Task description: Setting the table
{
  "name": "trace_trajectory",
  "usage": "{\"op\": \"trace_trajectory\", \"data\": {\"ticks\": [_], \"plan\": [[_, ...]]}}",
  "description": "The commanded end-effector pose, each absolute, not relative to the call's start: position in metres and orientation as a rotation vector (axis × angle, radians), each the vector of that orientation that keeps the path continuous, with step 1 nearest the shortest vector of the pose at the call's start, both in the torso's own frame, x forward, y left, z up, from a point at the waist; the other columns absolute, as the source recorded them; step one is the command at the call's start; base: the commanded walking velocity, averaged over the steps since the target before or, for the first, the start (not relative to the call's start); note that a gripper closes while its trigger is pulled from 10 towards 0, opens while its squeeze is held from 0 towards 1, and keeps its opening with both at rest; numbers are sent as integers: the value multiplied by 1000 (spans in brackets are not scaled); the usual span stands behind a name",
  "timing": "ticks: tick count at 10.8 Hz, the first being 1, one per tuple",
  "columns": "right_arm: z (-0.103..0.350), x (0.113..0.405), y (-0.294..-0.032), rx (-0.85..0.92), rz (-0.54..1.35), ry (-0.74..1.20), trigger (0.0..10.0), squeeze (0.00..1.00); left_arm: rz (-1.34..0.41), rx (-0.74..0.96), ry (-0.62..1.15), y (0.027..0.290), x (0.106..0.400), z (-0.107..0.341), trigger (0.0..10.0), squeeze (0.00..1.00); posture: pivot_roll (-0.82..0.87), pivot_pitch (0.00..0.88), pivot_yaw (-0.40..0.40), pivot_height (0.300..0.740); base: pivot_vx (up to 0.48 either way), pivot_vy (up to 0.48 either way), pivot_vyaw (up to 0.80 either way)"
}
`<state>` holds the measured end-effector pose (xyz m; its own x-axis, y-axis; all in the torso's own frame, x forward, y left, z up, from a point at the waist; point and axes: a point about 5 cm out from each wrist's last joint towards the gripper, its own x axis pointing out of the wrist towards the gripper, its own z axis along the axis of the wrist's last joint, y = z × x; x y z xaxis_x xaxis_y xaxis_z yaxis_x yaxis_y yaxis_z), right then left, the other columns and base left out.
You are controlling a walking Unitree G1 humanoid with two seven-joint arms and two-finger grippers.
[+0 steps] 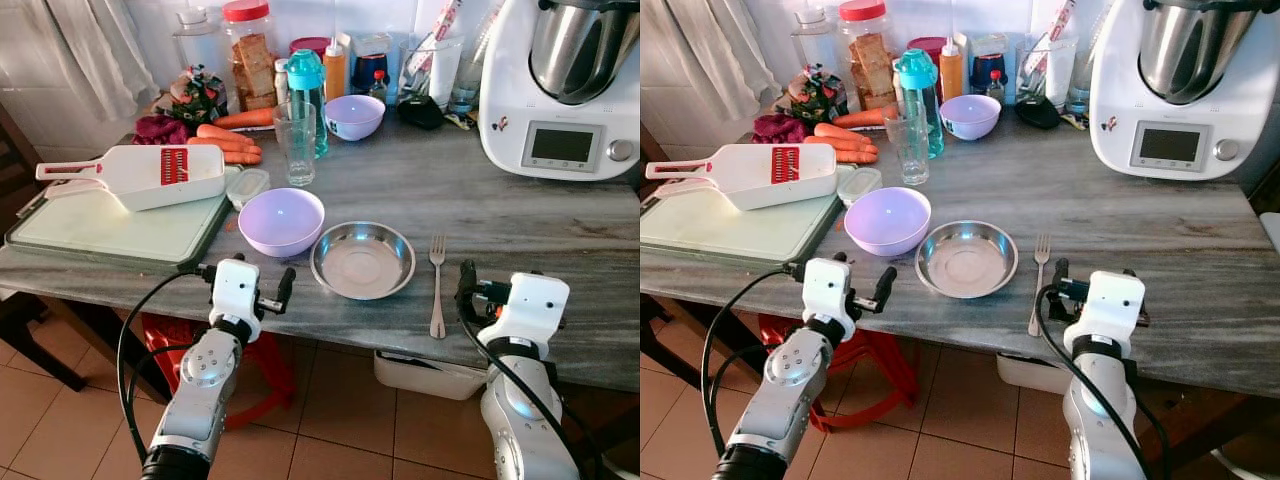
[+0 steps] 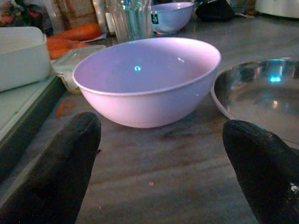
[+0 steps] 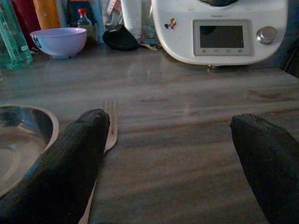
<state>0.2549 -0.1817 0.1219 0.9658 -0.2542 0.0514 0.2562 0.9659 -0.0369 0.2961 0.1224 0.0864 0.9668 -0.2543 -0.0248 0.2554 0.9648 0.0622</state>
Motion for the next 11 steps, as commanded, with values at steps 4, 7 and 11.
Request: {"op": "trace_trajectory", "data": {"ticks": [4,7,11], "plan": [[127,260,-175,-35,-242,-62,10000,0,-250,94,17,127,298,87,10000,0,-22,0,84,740,-286,0,0],[125,260,-178,-45,-256,-51,10000,0,-260,97,17,125,297,87,10000,0,-28,0,87,740,-312,0,0],[123,259,-183,-61,-293,-42,10000,0,-287,103,24,122,297,85,10000,0,-30,0,92,740,-310,0,0]]}}
